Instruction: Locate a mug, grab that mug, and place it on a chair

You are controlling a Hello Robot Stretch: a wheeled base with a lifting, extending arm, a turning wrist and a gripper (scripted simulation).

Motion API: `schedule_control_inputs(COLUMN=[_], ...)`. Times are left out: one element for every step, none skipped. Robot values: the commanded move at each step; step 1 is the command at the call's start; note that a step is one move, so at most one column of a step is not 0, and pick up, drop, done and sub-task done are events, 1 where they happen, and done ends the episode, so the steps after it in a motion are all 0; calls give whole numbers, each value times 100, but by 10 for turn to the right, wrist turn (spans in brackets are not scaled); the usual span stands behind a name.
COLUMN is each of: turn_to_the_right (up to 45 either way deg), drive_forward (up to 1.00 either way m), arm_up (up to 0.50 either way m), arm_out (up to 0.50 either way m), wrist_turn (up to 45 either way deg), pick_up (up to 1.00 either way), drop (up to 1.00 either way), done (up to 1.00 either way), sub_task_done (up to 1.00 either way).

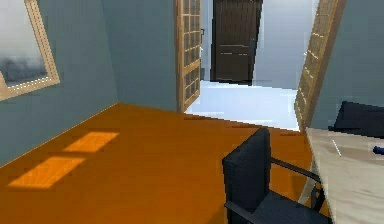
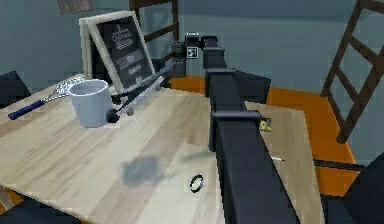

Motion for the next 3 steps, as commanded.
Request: schedule_control_inputs(turn_to_the_right=[0,0,-450], drive_forward=[0,0,0], arm_up=[0,0,0], arm_out=[0,-46,0], wrist_turn=[-240,0,0], pick_up=[0,0,0], drop=[0,0,0], done=[0,0,0], sub_task_done=[0,0,0])
